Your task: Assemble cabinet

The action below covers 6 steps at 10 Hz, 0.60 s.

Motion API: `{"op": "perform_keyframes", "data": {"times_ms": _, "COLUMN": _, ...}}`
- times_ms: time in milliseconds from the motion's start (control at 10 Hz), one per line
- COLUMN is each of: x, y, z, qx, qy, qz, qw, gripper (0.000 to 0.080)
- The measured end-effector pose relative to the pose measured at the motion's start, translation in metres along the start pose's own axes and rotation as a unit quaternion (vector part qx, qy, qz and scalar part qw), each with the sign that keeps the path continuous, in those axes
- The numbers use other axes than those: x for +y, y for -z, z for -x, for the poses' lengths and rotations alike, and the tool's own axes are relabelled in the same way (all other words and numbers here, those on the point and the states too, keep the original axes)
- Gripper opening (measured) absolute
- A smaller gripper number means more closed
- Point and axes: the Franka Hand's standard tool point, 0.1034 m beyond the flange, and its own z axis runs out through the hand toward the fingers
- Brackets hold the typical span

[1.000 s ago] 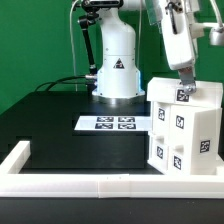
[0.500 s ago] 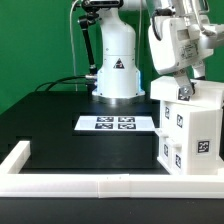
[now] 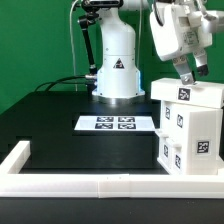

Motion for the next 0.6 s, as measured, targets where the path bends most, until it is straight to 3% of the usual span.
{"op": "perform_keyframes", "data": {"times_ms": 400, "x": 0.0008, "y": -0.0009, "z": -0.0006, "qx": 0.000, "qy": 0.044, "qz": 0.004, "qw": 0.999, "gripper": 0.0797}}
{"op": "perform_keyframes", "data": {"times_ms": 500, "x": 0.0014, "y": -0.0005, "z": -0.0006, "qx": 0.002, "qy": 0.158, "qz": 0.025, "qw": 0.987, "gripper": 0.0797}}
{"op": "perform_keyframes", "data": {"times_ms": 600, "x": -0.0021, "y": 0.0005, "z": 0.0023, "qx": -0.003, "qy": 0.224, "qz": 0.033, "qw": 0.974, "gripper": 0.0797}}
